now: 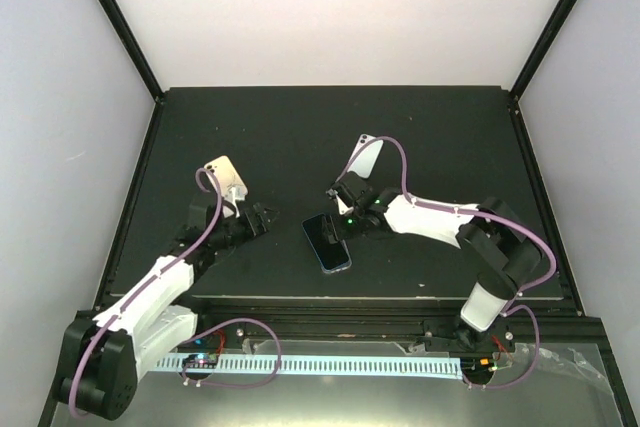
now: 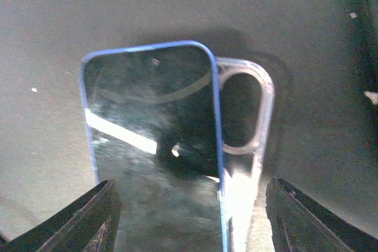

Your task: Put the phone into the phone case

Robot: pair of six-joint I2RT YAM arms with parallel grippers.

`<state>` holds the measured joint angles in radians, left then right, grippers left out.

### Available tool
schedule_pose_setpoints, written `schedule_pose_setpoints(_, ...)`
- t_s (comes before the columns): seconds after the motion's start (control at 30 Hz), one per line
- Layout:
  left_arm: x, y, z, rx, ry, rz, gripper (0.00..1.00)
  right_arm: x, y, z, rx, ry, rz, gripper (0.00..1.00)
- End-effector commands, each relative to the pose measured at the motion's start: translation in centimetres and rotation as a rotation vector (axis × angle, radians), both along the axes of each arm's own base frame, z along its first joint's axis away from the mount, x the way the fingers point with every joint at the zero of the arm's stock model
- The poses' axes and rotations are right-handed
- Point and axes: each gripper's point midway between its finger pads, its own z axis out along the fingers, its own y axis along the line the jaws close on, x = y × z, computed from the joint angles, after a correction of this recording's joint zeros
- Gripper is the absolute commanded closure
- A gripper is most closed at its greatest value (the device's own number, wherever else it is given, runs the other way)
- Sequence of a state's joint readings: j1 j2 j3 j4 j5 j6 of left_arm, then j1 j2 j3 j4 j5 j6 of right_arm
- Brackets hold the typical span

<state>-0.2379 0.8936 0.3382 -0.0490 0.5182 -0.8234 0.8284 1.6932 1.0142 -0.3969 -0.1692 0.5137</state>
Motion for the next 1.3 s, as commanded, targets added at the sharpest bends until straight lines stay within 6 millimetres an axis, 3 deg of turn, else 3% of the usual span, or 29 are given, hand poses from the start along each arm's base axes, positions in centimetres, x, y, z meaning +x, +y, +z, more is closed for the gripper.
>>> schedule_pose_setpoints(0.0,0.4,-1.1,0.5,0.016,-0.018,-0.016,0.12,0.2,-0.7,-1.4,0.014,-0.008,0.005,0.32)
schedule_pose_setpoints(0.2,0.4,-3.0,-0.5,0.040,-0.002,-0.051,0.22,-0.3,-0.1,-3.1,0.018,0.044,0.027,0.34)
schedule_pose_setpoints(0.5,0.8,-4.0,-2.2,0.073,-0.006,-0.067,0.44,-1.7,1.9,-2.7,0.152,0.097,0.088,0.62)
schedule_pose_setpoints(0.8,1.3,-5.1,-3.8,0.144,-0.025,-0.094,0.56,-2.5,2.8,-2.1,0.263,0.131,0.070,0.67)
schedule_pose_setpoints(1.1,1.1,-4.7,-4.7,0.243,-0.001,-0.081,0.41,-2.9,2.2,-2.6,0.251,0.141,0.054,0.67)
schedule_pose_setpoints(1.27,0.5,-4.0,-3.9,0.265,-0.018,-0.066,0.35,-3.1,1.8,-2.9,0.245,0.142,0.048,0.69)
